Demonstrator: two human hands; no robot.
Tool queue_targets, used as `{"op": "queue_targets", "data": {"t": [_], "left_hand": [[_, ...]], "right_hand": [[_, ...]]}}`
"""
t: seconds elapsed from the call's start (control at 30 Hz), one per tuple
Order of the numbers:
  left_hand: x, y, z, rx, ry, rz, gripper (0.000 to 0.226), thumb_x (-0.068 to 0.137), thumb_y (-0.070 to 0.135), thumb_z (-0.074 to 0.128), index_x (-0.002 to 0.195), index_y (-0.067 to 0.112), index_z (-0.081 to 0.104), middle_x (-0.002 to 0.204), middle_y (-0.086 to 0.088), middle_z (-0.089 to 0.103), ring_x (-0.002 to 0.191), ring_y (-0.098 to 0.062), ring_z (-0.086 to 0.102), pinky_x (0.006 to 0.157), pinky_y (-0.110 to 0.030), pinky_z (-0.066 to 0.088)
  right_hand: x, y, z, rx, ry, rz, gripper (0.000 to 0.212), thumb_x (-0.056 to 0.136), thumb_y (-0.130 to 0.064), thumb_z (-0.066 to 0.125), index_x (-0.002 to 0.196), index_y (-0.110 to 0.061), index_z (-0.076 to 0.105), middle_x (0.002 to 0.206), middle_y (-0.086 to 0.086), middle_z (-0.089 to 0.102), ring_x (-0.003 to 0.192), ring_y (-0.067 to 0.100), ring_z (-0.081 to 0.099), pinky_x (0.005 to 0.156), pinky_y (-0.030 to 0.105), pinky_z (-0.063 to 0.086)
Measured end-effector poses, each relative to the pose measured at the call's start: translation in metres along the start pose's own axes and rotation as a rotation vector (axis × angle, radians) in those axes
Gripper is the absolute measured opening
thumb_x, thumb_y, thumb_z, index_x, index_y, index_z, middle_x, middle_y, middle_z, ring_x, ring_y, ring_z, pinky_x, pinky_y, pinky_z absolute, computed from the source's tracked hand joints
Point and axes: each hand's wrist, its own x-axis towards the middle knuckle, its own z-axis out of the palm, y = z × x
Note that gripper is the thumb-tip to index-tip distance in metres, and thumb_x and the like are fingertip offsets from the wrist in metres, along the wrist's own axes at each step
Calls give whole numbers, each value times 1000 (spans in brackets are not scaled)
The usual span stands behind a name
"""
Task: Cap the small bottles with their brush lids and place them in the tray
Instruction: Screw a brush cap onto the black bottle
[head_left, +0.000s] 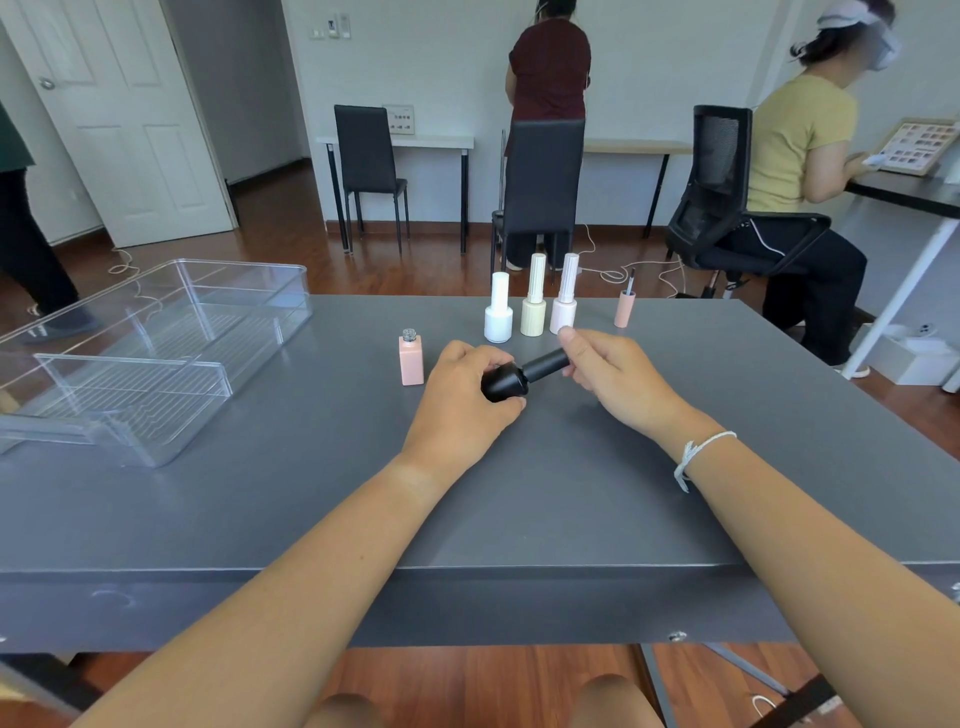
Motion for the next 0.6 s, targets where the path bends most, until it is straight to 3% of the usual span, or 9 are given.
{"op": "queue_targets", "data": {"t": [0.13,0.23,0.4,0.47,0.53,0.6], "left_hand": [[1,0,0,-3,0,-2,28,73,10,71,97,22,62,98,3,46,85,-8,52,75,4,34],[0,0,0,2,-2,6,30,73,9,71,98,21,62,99,2,46,85,-7,52,74,5,34],[0,0,0,7,-4,15,28,73,10,71,97,22,62,98,2,46,83,-5,52,73,6,33],[1,0,0,-2,7,4,28,73,10,71,97,21,62,98,2,46,83,-5,52,74,5,34],[1,0,0,-6,8,2,29,73,10,71,98,22,62,98,4,46,82,-3,51,74,5,34],[1,0,0,-1,7,4,29,73,10,71,98,21,62,97,4,45,83,-4,52,75,4,35]], "right_hand": [[-1,-1,-1,24,-96,-100,11,92,-29,52,82,-25,50,71,6,45,59,8,38,58,14,34],[-1,-2,0,-1,-69,-95,17,92,-25,51,75,-24,50,68,3,45,57,6,38,57,15,34],[1,-1,1,-46,-11,30,46,93,-48,38,59,-18,49,54,-12,48,55,6,44,64,25,36],[-1,-1,-1,3,-23,14,41,93,-49,40,65,-20,50,51,-15,47,53,2,41,61,24,33],[-2,-2,-2,20,-57,-40,25,93,-40,46,78,-20,51,61,-13,47,56,4,40,61,23,33],[-2,-3,-2,-4,-86,-73,14,92,-30,50,83,-19,51,69,0,47,60,10,39,60,23,34]]}}
